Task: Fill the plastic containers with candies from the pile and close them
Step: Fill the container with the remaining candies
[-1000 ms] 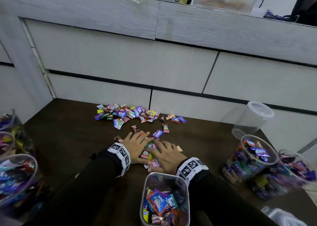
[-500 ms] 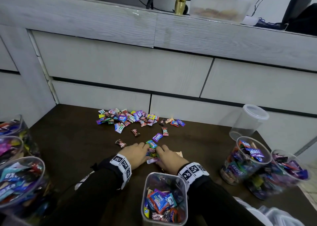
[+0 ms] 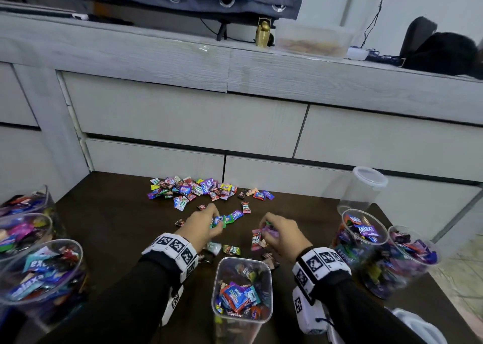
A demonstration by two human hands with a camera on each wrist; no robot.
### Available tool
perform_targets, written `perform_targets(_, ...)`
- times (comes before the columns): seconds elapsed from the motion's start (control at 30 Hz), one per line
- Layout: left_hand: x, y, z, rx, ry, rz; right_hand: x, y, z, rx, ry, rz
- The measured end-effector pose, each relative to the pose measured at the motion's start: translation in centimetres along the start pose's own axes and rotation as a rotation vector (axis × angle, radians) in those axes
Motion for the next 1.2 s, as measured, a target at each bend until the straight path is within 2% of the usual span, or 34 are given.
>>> perform_targets(0.1, -1.9, -1.7, 0.5, -0.031, 0.046, 0.049, 1.1, -2.3, 0.8, -0.034, -0.020, -0.037)
perform_targets(0.3, -6.0, -6.6, 2.7, -0.183, 0.159, 0.183, 3.5, -6.9, 2.9, -0.173, -0.100, -0.138)
perform_targets(0.43, -9.3, -8.2, 5.4, -0.184, 0.278, 0.240, 5.4, -8.3, 4.1, -0.193, -0.173, -0.179)
perform_targets(0.6, -11.5, -6.5, 8.5, -0.044, 0.359, 0.240, 6.7, -8.4, 5.2, -0.173, -0.221, -0.150)
perform_targets(0.73, -11.8, -3.9, 10.3, 0.087, 0.399, 0.110, 6.6, -8.5, 5.7, -0.183, -0.211, -0.135)
perform_targets(0.93, -13.5, -2.5, 11.9, 0.110, 0.626, -0.163, 6.9, -8.5, 6.3, -0.174, -0.218, -0.131)
perform_targets(1.07, -13.7, -1.0, 12.3, 0.230, 0.697, -0.338, 7.1, -8.7, 6.4, -0.166, -0.219, -0.133)
perform_targets(1.2, -14.3, -0.7, 12.6, 0.272, 0.755, -0.412, 7.3, -9.0, 6.5, -0.174, -0.224, -0.129)
Point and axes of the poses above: each hand's wrist, its own z-axis away from the middle knuckle, its own y-axis out of the palm, x = y × z, the point moved 9 cm from there along -z, towards the middle knuckle, and after that the axes turned 3 degrees about -x, right-handed, at the moved point
